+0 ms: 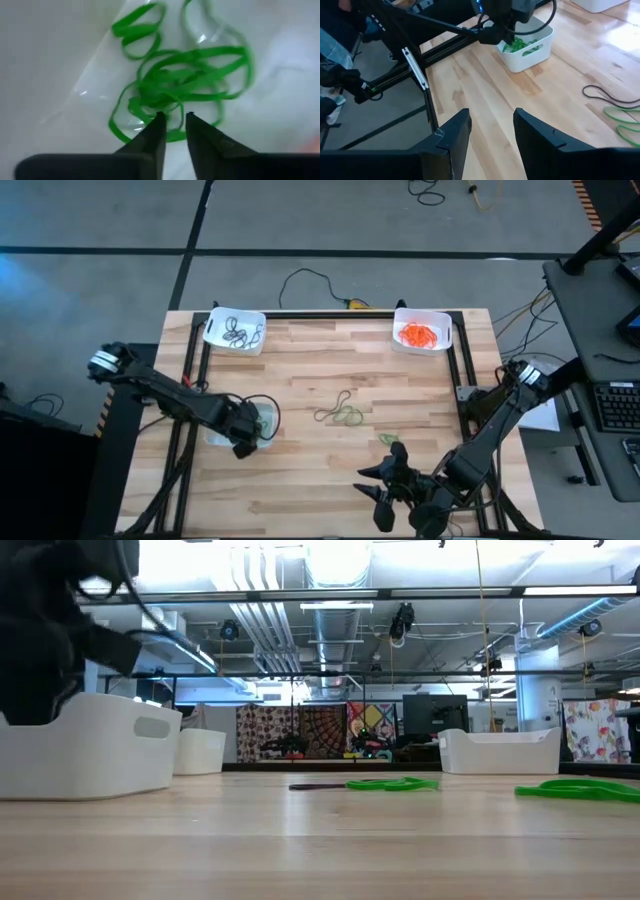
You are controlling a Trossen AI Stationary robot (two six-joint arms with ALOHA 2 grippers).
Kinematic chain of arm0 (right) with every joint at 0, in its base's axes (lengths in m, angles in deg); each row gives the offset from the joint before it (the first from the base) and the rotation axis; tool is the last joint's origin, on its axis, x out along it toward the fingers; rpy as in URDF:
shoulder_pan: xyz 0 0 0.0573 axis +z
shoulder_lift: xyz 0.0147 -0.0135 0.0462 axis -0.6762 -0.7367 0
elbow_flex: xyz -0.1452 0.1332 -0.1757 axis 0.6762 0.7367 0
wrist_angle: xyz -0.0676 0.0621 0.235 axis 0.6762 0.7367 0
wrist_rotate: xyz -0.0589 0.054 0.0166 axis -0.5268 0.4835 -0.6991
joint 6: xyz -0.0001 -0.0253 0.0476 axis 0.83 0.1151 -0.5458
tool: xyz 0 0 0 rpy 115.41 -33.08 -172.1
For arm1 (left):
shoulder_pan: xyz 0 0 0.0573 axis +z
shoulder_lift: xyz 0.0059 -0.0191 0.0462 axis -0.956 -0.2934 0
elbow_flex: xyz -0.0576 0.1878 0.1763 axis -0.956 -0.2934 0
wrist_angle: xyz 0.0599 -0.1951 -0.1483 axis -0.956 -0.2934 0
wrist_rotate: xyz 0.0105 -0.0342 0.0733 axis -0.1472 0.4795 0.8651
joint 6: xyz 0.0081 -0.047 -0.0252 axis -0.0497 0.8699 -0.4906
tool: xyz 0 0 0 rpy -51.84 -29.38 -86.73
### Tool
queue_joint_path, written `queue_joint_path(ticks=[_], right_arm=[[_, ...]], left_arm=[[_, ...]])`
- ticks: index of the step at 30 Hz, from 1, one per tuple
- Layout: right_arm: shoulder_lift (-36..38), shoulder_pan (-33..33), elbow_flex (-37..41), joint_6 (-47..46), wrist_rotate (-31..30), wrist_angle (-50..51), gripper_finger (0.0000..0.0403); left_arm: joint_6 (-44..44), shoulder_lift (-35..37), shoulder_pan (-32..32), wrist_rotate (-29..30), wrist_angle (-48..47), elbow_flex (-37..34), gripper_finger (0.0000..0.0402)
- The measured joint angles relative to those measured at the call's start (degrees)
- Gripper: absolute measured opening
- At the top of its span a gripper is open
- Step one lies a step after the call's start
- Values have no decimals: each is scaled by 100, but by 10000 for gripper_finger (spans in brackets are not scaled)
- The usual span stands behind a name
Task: Sort rubber bands into baskets
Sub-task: Put the green rubber band into the bottom white bin
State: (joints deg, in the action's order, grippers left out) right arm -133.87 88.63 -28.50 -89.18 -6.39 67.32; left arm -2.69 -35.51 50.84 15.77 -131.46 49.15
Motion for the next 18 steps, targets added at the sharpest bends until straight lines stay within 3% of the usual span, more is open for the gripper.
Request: queue_joint_path(ticks=[5,12,15,18], right_arm=[[174,-150,0,-84,62,137,144],[696,-752,0,-109,897,1071,144],[846,-1106,2,-52,1167,1402,144],[924,-1286,4,576,1109,1280,144]], left_arm=[[-287,332,28,-4,-368,437,131],[-829,494,130,272,-1776,1692,244],[-1094,515,130,420,-1798,2248,285],[-1163,519,221,885,-1349,2709,313]])
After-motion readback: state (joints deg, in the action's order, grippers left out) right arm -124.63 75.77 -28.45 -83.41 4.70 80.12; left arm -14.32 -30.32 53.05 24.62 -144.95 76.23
